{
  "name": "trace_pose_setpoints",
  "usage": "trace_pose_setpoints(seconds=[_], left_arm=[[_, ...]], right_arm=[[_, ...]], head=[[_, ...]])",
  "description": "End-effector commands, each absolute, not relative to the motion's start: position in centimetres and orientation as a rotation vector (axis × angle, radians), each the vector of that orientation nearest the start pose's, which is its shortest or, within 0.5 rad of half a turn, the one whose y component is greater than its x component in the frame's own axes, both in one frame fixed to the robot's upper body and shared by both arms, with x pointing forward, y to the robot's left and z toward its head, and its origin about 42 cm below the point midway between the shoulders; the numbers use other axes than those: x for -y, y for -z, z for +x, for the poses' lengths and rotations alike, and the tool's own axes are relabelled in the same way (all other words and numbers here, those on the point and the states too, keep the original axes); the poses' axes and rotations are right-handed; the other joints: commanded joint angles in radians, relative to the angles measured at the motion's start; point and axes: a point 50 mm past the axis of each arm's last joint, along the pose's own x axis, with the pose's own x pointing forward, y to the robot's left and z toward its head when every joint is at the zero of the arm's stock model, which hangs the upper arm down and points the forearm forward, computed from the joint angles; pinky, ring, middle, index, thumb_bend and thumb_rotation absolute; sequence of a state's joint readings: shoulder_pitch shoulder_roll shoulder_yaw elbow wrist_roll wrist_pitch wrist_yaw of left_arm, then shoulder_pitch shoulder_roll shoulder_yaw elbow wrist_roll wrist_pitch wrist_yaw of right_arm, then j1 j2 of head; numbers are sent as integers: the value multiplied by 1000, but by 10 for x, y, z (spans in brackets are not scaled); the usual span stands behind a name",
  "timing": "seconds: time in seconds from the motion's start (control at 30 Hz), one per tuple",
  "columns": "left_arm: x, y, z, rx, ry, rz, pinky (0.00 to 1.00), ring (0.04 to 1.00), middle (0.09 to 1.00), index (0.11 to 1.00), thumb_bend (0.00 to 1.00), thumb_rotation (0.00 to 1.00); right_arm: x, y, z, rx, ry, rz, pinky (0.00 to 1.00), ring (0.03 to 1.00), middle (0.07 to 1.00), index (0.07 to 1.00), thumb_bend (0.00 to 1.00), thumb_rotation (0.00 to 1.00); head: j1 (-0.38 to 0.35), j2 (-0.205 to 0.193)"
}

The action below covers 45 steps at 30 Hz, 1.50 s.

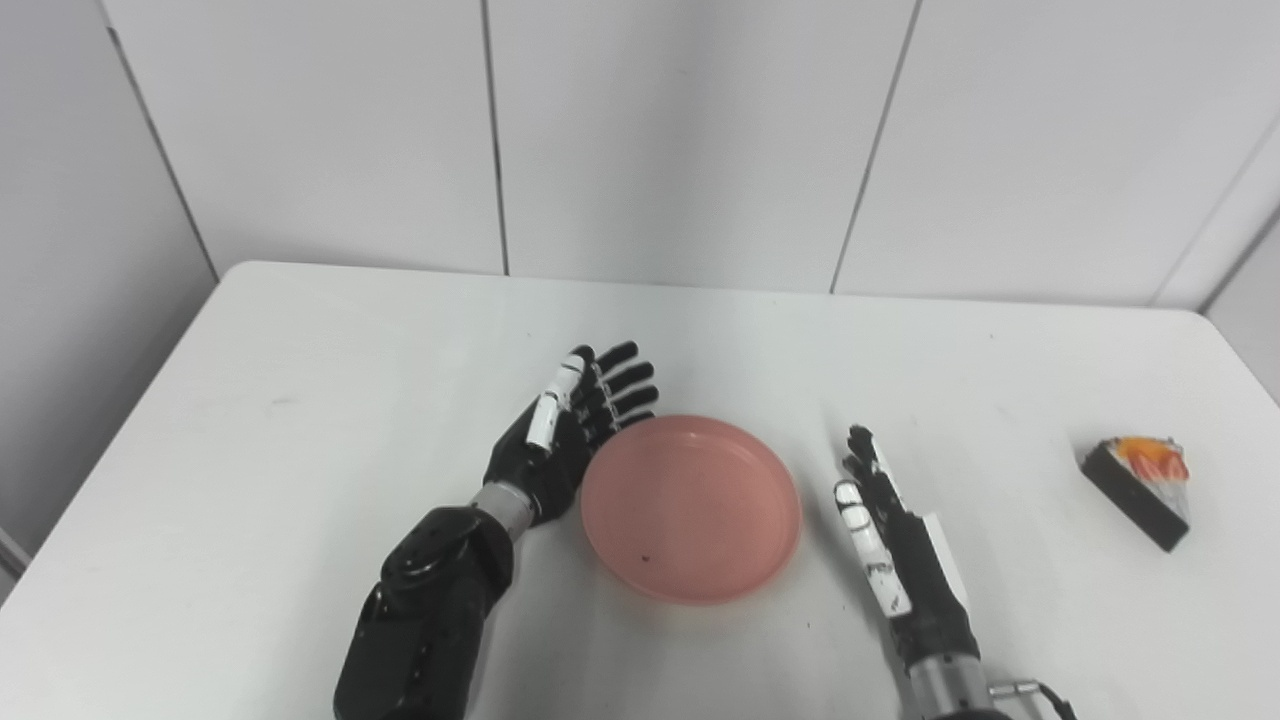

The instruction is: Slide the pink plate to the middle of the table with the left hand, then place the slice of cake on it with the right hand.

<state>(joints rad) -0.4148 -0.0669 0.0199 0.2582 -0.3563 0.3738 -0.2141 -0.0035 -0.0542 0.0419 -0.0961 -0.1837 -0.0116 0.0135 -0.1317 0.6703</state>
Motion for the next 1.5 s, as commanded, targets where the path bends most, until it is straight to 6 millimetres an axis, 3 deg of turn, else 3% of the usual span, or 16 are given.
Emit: trace_pose_setpoints(seconds=[0.0,0.17,0.27,0.4,0.53,0.73,0.97,1.27,1.47], left_arm=[[-142,-121,398,-298,386,-397,853,850,857,856,402,1000],[-149,-116,398,-303,384,-405,856,856,864,864,402,1000],[-153,-113,398,-300,389,-409,857,865,875,872,395,1000],[-162,-108,397,-305,394,-422,875,882,888,880,396,1000],[-173,-103,397,-312,390,-415,870,882,891,883,403,1000],[-188,-99,398,-317,395,-429,877,883,895,883,411,1000],[-193,-94,398,-328,405,-441,880,878,885,870,406,1000],[-196,-90,398,-328,419,-444,878,877,884,875,411,1000],[-197,-89,398,-327,432,-454,892,886,892,888,411,1000]], right_arm=[[209,-120,281,98,-37,-227,953,961,981,973,316,1000],[208,-120,283,113,-13,-237,947,954,974,969,330,1000],[207,-122,283,133,15,-274,867,894,933,955,475,1000],[206,-131,283,192,41,-359,793,856,921,952,524,1000],[203,-146,284,244,76,-439,756,833,911,949,553,998],[207,-187,287,370,129,-523,720,810,899,946,526,922],[225,-219,294,432,217,-604,711,794,886,937,611,900],[258,-255,302,511,311,-717,678,785,870,925,673,844],[279,-269,305,512,370,-755,682,785,857,937,801,700]], head=[[-2,-2],[-77,-12],[-115,-15],[-187,-23],[-265,-29],[-351,-34],[-431,-40],[-458,-45],[-472,-52]])
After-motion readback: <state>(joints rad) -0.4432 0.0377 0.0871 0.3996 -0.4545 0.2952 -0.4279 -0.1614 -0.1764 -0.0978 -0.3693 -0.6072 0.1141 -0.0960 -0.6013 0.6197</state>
